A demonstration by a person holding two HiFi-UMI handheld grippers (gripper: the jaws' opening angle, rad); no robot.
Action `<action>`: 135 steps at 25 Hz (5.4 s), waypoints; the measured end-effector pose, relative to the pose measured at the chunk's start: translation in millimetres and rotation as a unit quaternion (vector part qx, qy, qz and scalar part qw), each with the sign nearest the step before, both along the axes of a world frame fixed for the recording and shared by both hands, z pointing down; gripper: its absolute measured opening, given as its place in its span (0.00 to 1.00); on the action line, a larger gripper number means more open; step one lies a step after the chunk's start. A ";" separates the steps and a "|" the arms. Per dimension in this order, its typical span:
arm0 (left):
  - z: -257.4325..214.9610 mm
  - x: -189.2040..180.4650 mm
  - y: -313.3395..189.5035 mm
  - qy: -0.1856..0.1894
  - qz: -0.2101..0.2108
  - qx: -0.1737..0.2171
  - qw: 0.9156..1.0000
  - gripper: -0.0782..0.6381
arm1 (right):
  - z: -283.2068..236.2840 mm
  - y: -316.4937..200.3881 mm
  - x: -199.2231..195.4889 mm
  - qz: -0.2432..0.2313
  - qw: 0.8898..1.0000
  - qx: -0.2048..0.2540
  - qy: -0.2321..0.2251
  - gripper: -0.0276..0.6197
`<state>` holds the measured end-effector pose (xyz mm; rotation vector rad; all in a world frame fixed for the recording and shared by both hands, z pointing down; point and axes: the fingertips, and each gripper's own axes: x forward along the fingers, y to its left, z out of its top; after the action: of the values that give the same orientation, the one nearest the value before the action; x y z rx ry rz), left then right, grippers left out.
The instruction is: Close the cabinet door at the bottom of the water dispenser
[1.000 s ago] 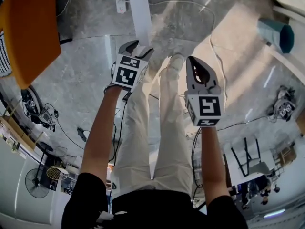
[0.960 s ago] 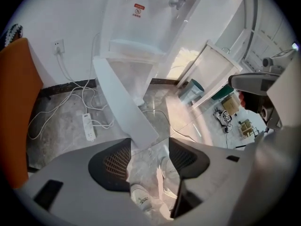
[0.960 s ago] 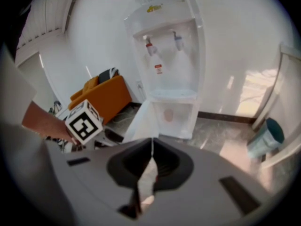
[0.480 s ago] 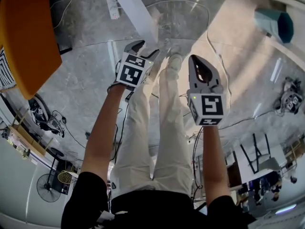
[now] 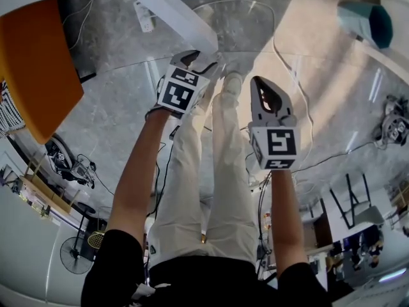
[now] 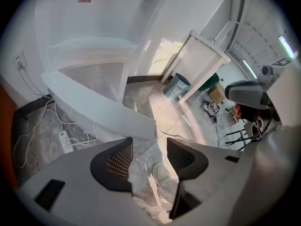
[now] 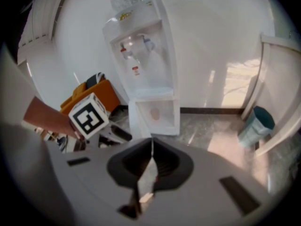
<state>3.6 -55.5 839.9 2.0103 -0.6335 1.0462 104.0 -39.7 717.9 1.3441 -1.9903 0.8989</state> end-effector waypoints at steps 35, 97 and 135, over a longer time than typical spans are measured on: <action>7.0 71.0 -119.4 -0.010 0.033 0.075 0.997 0.42 | 23.6 -27.2 57.3 0.022 1.000 -0.007 0.000 0.10; 2.2 64.1 -151.6 -0.017 -0.005 0.121 0.993 0.40 | 24.3 -26.7 60.5 0.029 0.999 -0.018 0.013 0.10; -365.6 -29.2 -76.6 0.083 -0.065 0.220 0.970 0.13 | -252.2 -51.9 8.0 0.020 0.994 0.109 -0.007 0.09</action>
<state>-25.6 -132.1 474.3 2.3657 -0.9564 0.6896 112.0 -91.7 465.7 1.5058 -2.1289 0.7261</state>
